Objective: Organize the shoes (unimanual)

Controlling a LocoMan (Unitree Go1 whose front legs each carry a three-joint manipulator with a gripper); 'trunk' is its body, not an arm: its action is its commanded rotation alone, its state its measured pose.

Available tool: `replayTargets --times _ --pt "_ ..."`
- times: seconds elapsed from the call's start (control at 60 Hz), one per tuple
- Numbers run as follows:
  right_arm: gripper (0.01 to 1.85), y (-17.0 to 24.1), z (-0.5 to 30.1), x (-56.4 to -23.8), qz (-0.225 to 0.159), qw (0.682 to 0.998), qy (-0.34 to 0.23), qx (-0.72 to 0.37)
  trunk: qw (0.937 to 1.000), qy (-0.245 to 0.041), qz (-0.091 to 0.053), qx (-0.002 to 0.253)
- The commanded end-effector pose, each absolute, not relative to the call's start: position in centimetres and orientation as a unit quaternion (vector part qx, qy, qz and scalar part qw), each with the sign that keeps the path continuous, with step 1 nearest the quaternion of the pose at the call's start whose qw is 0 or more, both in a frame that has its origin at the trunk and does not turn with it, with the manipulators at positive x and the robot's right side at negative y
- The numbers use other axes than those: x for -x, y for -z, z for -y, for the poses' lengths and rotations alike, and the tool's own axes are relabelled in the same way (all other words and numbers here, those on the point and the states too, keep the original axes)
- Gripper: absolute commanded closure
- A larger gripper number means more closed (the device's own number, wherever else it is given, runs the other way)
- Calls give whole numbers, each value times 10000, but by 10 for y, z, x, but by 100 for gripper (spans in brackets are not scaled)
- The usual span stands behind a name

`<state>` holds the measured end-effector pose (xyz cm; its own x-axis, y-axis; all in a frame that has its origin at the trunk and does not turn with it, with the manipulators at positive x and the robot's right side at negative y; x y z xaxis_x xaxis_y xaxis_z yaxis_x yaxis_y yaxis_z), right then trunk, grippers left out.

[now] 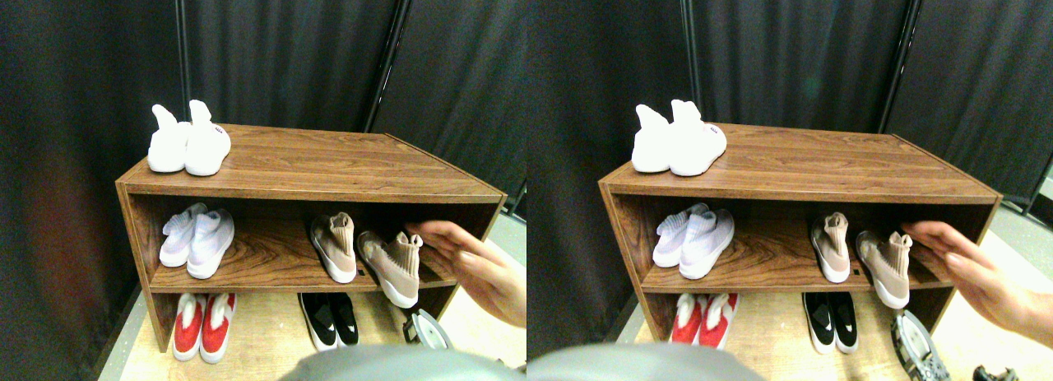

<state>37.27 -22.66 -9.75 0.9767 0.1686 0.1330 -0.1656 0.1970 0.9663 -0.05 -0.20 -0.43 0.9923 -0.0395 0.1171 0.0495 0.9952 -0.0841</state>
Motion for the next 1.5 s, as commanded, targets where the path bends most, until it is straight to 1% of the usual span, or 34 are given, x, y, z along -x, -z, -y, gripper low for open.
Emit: replayTargets --times 0.017,0.1,0.183,0.267,0.383,0.467,0.7,0.767,0.933,1.033,1.117,1.3,1.317,1.333,1.35,1.4,1.417,1.433,1.483,1.5 --pt "180 86 225 -367 200 7796 -1280 -6128 9970 234 581 460" --pt "180 85 226 -363 195 7803 -1294 -6115 9970 253 577 444" --pt "180 84 228 -360 268 7874 -1329 -6014 9970 265 585 431" --pt "180 84 229 -359 236 7812 -1306 -6100 9970 278 585 422" --pt "180 83 231 -357 254 7842 -1331 -6056 9970 290 587 414" --pt "180 83 231 -355 332 7874 -1330 -6010 9970 290 587 413" --pt "180 82 233 -352 397 7835 -1300 -6064 9970 301 587 414" --pt "180 81 233 -352 360 7828 -1337 -6066 9969 307 588 411" --pt "180 75 235 -352 465 7913 -1366 -5942 9969 326 596 407" --pt "180 71 236 -353 569 7951 -1292 -5898 9969 333 590 404" --pt "180 69 235 -353 704 7853 -1185 -6035 9969 342 587 409" --pt "180 68 234 -355 634 7775 -1239 -6133 9968 346 592 408" --pt "168 68 234 -354 608 7757 -1176 -6171 9968 348 589 405" --pt "168 68 234 -354 608 7757 -1176 -6171 9968 348 589 405" --pt "157 68 234 -354 592 7757 -1156 -6176 9968 348 589 405" --pt "101 68 235 -355 534 7833 -1124 -6091 9969 345 588 404" --pt "93 68 235 -355 530 7845 -1114 -6077 9969 345 588 404" --pt "93 68 235 -355 530 7845 -1114 -6077 9969 345 588 404" --pt "48 68 235 -356 472 7955 -1148 -5932 9969 345 588 404" --pt "43 68 235 -357 455 7964 -1165 -5917 9969 345 588 404"
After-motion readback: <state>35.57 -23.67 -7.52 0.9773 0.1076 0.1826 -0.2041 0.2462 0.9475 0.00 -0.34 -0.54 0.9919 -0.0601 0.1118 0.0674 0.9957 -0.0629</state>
